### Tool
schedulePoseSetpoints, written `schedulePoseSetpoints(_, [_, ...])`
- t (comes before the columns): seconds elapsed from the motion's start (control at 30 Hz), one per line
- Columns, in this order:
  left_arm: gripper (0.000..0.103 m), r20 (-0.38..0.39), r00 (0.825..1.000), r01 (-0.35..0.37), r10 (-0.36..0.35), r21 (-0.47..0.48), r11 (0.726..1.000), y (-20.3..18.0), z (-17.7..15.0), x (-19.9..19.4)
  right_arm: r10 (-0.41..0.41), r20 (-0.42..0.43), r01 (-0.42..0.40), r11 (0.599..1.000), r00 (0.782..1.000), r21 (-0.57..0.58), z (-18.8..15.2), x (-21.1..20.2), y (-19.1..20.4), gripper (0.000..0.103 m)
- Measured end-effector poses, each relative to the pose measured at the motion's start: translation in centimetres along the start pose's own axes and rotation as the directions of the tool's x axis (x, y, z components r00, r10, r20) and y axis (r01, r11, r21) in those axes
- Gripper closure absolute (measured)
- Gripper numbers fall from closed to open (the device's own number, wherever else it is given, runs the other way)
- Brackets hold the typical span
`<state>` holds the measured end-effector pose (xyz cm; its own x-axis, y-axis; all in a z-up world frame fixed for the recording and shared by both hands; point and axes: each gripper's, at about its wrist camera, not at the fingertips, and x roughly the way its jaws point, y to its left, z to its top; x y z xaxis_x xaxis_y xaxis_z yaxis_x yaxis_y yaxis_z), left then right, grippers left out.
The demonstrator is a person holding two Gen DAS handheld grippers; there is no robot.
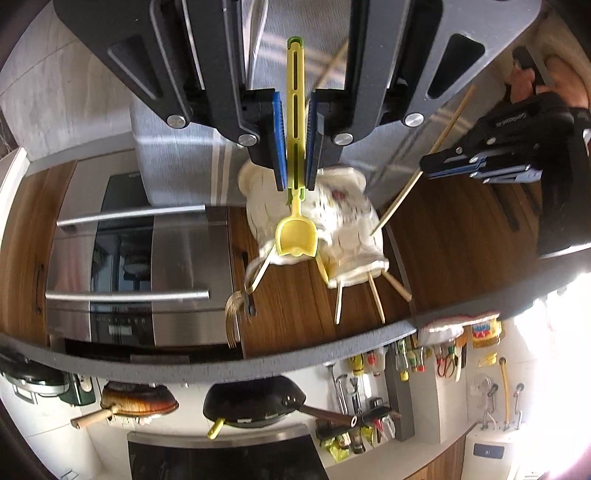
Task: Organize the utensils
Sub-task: 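Lift and carry the tongs and chopstick over the floral holder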
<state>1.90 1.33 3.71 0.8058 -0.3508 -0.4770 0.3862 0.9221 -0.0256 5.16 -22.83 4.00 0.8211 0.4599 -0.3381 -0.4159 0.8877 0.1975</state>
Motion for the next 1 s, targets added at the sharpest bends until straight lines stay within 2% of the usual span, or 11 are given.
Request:
schedulePoseSetpoints(0.17, [0.098,0.127,0.992,-0.019,0.021,-0.015,1.0,1.0,1.4,-1.0,0.008,0.072,-0.008,1.0,0.997,-0.004,3.2,1.4,0.6,0.093])
schedulePoseSetpoints(0.33, [0.098,0.181,0.983,-0.02,0.025,-0.026,0.999,1.8,3.2,-0.9,0.032,0.138,-0.034,0.999,0.99,0.011,6.0,3.0,0.7,0.093])
schedulePoseSetpoints(0.53, [0.098,0.248,0.969,-0.012,0.017,-0.023,1.0,2.8,7.0,0.2,0.04,0.193,-0.048,0.998,0.98,0.04,8.4,5.1,-0.1,0.093])
schedulePoseSetpoints(0.7, [0.098,0.315,0.949,0.023,-0.006,-0.049,0.999,3.6,10.6,1.4,0.041,0.226,-0.048,0.998,0.973,0.027,9.1,6.6,-0.2,0.093])
schedulePoseSetpoints(0.87, [0.098,0.374,0.928,0.034,0.003,-0.092,0.995,4.9,13.4,3.4,0.049,0.242,-0.056,0.998,0.969,0.022,8.5,7.6,-0.7,0.093])
schedulePoseSetpoints(1.0, [0.098,0.4,0.914,-0.021,0.065,-0.114,0.993,5.3,15.0,5.4,0.062,0.211,-0.067,0.998,0.976,0.021,7.9,8.8,-1.0,0.093])
